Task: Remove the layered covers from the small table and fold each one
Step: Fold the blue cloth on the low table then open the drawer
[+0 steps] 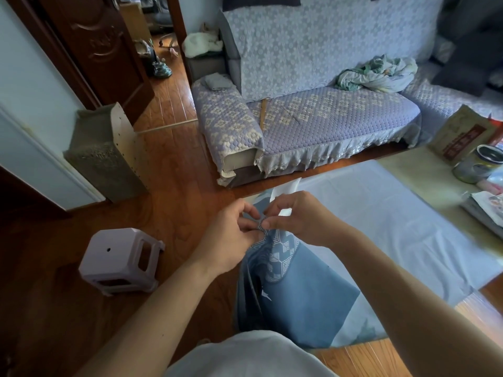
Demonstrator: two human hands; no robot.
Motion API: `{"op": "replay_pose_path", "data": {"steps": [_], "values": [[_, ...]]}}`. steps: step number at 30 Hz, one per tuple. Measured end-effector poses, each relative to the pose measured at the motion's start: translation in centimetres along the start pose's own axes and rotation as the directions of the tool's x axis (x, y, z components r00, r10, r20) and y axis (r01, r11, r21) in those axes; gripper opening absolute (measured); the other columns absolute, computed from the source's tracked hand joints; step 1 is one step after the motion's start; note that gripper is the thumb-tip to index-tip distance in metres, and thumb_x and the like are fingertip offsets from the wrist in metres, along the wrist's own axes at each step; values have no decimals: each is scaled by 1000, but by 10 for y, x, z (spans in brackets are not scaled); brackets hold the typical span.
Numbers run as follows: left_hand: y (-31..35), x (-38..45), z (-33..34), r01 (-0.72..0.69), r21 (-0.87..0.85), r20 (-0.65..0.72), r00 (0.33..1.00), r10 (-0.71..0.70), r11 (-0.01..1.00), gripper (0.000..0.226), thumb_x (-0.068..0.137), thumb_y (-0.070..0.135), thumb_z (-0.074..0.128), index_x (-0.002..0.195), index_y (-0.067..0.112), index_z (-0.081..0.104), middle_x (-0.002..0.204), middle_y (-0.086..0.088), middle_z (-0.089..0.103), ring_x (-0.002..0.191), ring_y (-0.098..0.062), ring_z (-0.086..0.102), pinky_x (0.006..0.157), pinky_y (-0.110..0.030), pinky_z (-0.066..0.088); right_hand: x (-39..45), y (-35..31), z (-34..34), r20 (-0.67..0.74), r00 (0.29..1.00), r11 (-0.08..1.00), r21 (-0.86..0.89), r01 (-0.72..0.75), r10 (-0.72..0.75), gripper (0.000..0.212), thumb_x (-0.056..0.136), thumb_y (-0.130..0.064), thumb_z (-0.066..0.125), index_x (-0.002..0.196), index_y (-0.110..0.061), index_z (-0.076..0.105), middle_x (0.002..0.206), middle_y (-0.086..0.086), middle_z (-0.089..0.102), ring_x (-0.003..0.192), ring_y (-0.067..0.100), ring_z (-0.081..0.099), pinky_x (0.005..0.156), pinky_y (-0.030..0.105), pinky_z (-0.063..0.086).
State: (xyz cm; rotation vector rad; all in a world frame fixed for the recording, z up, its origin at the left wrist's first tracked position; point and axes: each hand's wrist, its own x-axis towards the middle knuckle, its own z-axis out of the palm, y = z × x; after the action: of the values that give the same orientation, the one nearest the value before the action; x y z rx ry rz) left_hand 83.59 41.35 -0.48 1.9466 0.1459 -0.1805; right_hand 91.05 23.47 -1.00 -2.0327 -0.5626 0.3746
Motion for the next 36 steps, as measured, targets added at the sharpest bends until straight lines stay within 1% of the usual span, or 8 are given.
{"op": "replay_pose_path", "data": {"steps": [9,17,20,23,26,28,32,36], "values": [[-2,-5,8,-36,-25,-55,998,35,999,29,86,-2,74,100,20,61,84,3,77,79,-9,73,73,-24,58,-1,2,1,-46,999,994,-111,0,-5,30,75,-31,87,62,-27,60,60,-23,56,61,0,50,58,16,38],[-11,-14,11,9,-118,-43,999,-14,993,6,94,25,71,99,24,74,91,7,77,87,-6,72,75,-16,50,-9,-5,5,-44,999,994,-105,-16,12,24,83,-26,81,66,-22,65,57,-26,58,55,-4,54,53,10,37],[-13,-11,9,-21,-119,-112,994,8,993,8,92,13,72,95,19,77,88,5,78,85,-10,73,78,-23,56,-14,1,19,-141,990,1000,23,5,-2,12,85,-30,79,87,-27,67,86,-20,66,78,0,64,70,17,49],[-13,-7,4,-31,-60,-151,988,22,998,11,90,11,75,94,21,77,87,7,77,84,-9,73,76,-23,59,-28,26,28,-147,983,987,134,-88,108,40,83,-34,80,116,-31,57,116,-10,61,106,6,61,90,23,51],[-14,-4,-4,-10,1,-154,988,9,1000,12,90,13,76,95,23,77,85,9,77,81,-6,73,74,-23,60,-44,42,30,-67,982,983,-37,-180,178,14,87,-25,77,85,-28,64,75,-12,61,70,4,54,70,29,47],[-15,-5,-7,3,28,-137,991,1,1000,15,90,15,75,101,25,77,86,12,77,82,-4,73,75,-22,60,-47,44,27,-138,975,985,41,-168,172,23,89,-15,73,68,-22,65,59,-11,56,57,2,45,61,23,40],[-19,-5,-8,11,38,-112,994,-6,999,20,92,19,74,112,21,77,94,12,77,90,-1,72,82,-20,57,-41,34,20,-241,960,975,201,-96,144,19,93,-12,69,74,-15,68,61,-10,57,59,4,47,59,17,39],[-21,-5,-4,76,-215,-148,983,-110,974,13,91,13,74,102,17,79,92,2,79,92,-17,75,84,-32,60,-37,38,19,-140,981,980,165,-111,135,15,95,-17,68,84,-27,72,71,-5,63,65,9,51,65,25,44]]}}
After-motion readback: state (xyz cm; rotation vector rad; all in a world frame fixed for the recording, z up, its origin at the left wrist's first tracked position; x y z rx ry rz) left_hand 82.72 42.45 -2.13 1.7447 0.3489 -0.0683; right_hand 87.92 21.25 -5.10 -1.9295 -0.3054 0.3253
